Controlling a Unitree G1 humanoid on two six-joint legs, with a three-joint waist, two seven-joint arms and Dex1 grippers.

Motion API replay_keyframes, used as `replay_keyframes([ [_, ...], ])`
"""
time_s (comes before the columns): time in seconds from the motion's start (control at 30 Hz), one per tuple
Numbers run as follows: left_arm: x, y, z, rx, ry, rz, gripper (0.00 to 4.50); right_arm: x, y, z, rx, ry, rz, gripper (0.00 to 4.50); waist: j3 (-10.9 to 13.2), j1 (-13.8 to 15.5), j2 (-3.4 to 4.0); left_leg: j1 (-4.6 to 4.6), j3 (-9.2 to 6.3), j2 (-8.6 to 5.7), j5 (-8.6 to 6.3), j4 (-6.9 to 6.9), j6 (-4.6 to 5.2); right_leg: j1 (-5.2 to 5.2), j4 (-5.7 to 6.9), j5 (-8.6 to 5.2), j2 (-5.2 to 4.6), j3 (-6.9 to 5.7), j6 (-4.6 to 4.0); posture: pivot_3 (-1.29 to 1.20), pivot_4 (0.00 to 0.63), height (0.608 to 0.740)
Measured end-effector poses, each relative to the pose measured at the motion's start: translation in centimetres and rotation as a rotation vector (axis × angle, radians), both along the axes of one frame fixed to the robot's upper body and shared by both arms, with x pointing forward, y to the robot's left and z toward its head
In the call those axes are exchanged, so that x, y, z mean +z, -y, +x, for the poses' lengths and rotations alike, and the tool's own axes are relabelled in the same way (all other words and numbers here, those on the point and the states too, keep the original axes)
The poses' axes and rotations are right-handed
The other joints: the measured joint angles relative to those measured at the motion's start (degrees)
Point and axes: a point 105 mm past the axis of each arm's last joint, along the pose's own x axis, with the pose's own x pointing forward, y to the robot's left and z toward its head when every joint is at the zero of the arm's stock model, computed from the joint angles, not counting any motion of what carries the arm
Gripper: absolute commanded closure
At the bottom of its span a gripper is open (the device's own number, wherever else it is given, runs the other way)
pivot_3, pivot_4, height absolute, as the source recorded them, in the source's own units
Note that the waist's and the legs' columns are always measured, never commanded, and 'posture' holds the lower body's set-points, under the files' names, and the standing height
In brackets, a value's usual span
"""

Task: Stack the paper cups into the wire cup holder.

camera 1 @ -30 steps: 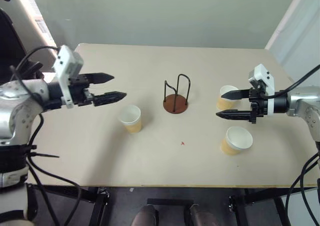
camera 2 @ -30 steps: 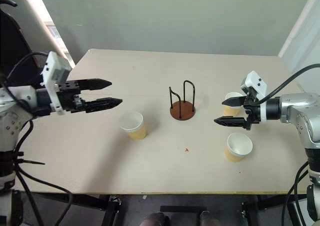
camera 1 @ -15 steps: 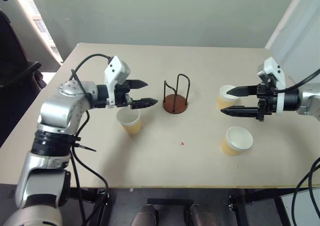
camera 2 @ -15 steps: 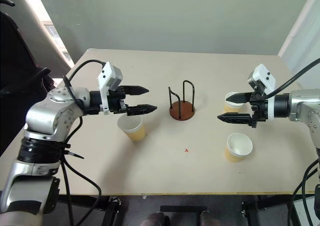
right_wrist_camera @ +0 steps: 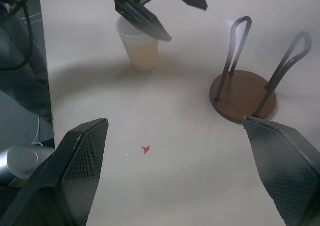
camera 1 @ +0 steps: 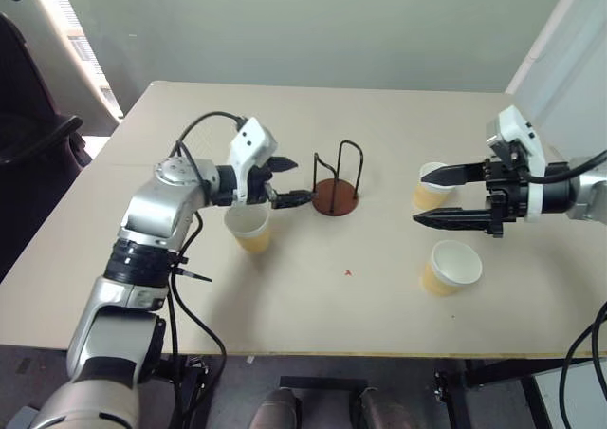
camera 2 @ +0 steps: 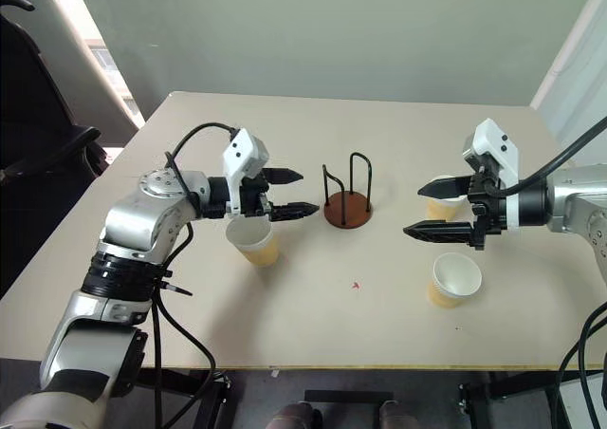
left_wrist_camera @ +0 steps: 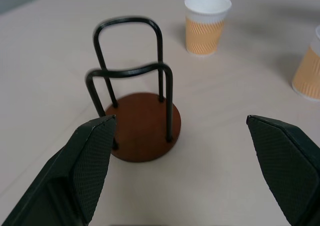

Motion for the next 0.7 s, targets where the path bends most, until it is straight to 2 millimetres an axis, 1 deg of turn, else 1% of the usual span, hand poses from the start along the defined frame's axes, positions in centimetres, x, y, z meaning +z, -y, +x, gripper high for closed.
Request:
replay_keyframes([
  [0.13, 0.1, -0.1, 1.0, 0.038, -0.010, 0.003, 0.02, 0.0, 0.0, 0.0, 0.001, -0.001, 0.002, 0.00, 0.00, 0.01, 0.00, -0.02, 0.00, 0.00, -0.01, 0.04, 0.01, 0.00, -0.01, 0.02, 0.00, 0.01, 0.04, 0.00, 0.150, 0.740],
  [0.27, -0.5, 0.8, 2.0, 0.065, -0.032, -0.010, 0.02, 0.3, -0.6, -0.6, 0.042, 0.006, 0.011, 0.00, 0.00, 0.25, 0.00, -0.06, 0.01, -0.01, -0.02, 0.14, 0.05, 0.02, -0.02, 0.02, 0.00, 0.02, 0.12, 0.00, 0.150, 0.740],
  [0.4, -0.9, 1.4, 2.2, 0.049, -0.064, -0.008, 0.02, 0.5, -1.2, -1.3, 0.083, 0.012, 0.008, 0.00, 0.00, 0.25, 0.00, -0.09, 0.01, -0.03, -0.03, 0.17, 0.05, 0.02, -0.03, -0.01, 0.00, 0.02, 0.16, 0.00, 0.150, 0.740],
  [0.5, -0.8, 1.9, 2.4, 0.035, -0.076, -0.002, 0.02, 0.5, -1.4, -1.5, 0.096, 0.015, 0.007, 0.00, 0.00, 0.34, 0.00, -0.12, 0.01, -0.03, -0.04, 0.21, 0.07, 0.02, -0.04, 0.00, 0.00, 0.02, 0.21, 0.00, 0.150, 0.740],
  [0.7, -1.4, 2.9, 3.1, 0.024, -0.094, 0.027, 0.02, 0.7, -1.4, -1.6, 0.094, 0.021, 0.002, 0.00, 0.00, 0.41, 0.00, -0.20, 0.01, -0.04, -0.12, 0.45, 0.21, 0.03, -0.03, 0.01, -0.01, 0.03, 0.28, 0.00, 0.150, 0.740],
])
